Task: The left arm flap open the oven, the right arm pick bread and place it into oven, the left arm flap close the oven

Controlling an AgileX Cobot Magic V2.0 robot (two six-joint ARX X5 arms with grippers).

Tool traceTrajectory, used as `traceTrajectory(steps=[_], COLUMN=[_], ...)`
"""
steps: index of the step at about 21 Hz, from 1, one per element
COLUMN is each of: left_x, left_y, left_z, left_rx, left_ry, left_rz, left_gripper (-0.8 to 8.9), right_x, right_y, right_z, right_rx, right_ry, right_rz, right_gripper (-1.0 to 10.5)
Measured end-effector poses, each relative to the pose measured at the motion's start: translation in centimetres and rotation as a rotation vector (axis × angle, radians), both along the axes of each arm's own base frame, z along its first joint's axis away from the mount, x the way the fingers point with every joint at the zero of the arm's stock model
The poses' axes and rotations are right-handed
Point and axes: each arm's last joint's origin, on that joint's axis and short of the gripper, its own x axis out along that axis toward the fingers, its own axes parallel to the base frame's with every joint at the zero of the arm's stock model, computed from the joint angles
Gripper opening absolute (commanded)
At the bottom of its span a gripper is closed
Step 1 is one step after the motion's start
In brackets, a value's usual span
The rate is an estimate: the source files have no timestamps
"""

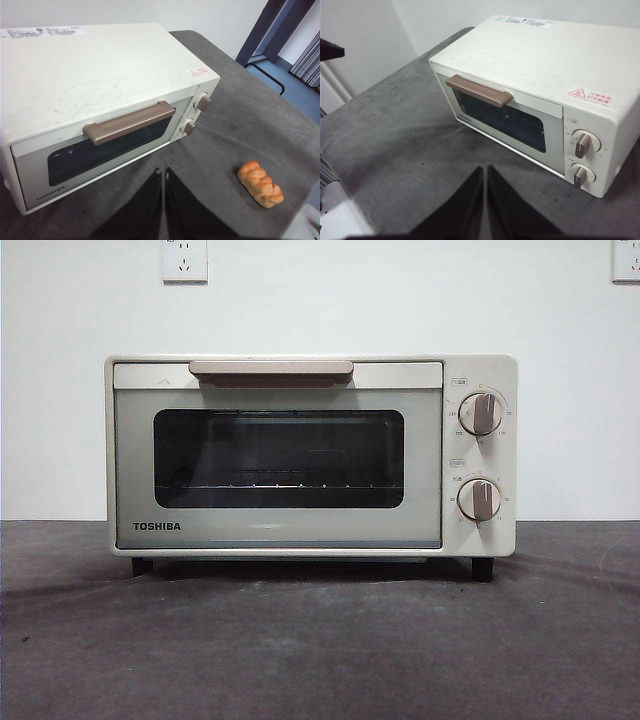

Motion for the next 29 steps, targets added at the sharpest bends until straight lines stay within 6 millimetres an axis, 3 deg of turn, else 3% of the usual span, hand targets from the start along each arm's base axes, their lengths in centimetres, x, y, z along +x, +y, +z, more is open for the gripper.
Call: traceTrajectory(steps=[3, 6, 9, 19, 25, 29], left_x=[0.0, 0.0, 0.0, 0.0, 0.0, 0.1], left_y=[0.0, 0.0, 0.0, 0.0, 0.0, 0.0], left_z=[0.0, 0.0, 0.0, 0.0, 0.1, 0.2], left_rx=[0.001, 0.0, 0.001, 0.004, -0.009, -0.016], left_ry=[0.0, -0.001, -0.001, -0.006, -0.004, -0.015], left_rz=[0.0, 0.0, 0.0, -0.002, 0.003, 0.004], left_gripper=[1.29, 3.59, 5.31, 5.4, 5.31, 5.31], right_x=[-0.1, -0.1, -0.1, -0.4, 0.8, 2.5], right_y=[0.0, 0.0, 0.0, -0.3, -0.6, -0.2], right_z=[0.0, 0.0, 0.0, -1.1, -4.3, -8.8], right_rx=[0.001, 0.008, 0.027, 0.012, -0.178, -0.235], right_ry=[-0.003, 0.005, 0.028, 0.197, 0.472, 0.668], right_rz=[0.0, -0.004, -0.013, -0.107, -0.332, -0.363], right_gripper=[0.9, 3.5, 5.3, 5.5, 5.5, 5.4])
